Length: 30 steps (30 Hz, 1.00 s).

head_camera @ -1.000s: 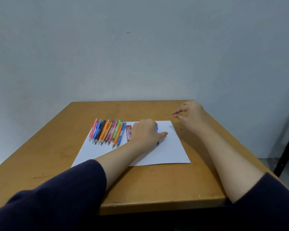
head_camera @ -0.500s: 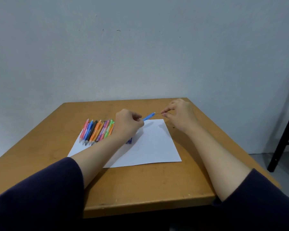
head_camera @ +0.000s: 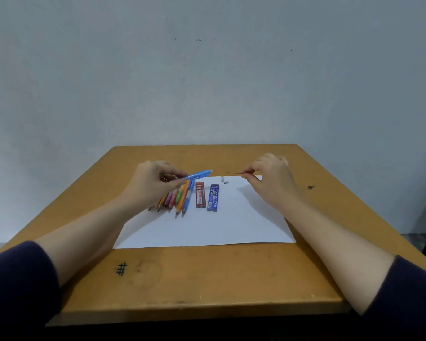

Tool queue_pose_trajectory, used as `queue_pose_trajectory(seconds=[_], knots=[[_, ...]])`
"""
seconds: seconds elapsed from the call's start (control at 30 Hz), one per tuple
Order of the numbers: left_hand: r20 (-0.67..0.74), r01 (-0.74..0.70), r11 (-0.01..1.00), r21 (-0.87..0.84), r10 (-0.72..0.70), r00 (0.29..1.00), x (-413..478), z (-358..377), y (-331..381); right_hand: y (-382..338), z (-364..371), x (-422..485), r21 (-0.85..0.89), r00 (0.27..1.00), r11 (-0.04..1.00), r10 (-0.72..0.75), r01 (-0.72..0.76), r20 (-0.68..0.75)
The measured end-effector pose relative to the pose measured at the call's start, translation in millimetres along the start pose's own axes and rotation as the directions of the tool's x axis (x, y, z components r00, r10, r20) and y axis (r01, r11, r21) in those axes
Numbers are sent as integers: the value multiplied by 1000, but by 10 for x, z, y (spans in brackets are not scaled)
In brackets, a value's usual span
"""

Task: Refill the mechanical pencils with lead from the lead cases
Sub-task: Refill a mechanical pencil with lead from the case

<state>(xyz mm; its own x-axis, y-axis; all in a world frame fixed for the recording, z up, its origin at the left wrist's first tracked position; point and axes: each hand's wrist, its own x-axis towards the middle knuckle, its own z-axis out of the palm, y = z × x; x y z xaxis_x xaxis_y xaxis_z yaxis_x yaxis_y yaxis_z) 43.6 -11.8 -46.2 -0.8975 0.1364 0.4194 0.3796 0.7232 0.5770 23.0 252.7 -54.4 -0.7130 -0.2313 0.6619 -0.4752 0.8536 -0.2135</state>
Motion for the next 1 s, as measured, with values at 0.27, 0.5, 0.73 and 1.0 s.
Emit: queue_pose_trajectory(seconds=[0.27, 0.5, 0.73, 1.0], knots=[[-41, -140, 990, -23, 139, 989, -28, -113, -258, -86, 260, 35, -55, 959, 978, -209, 202, -193], [-65, -120, 987, -106, 114, 991, -30, -53, -401, -52, 380, 223, -61, 912, 932, -362, 357, -194], [-71, -113, 980, -164, 103, 992, -24, 1, -435, -67, 439, 192, 71, 909, 924, -352, 375, -222], [-44, -115, 981, -159, 109, 993, -31, -47, -470, -23, 439, 194, 44, 910, 927, -355, 372, -214]])
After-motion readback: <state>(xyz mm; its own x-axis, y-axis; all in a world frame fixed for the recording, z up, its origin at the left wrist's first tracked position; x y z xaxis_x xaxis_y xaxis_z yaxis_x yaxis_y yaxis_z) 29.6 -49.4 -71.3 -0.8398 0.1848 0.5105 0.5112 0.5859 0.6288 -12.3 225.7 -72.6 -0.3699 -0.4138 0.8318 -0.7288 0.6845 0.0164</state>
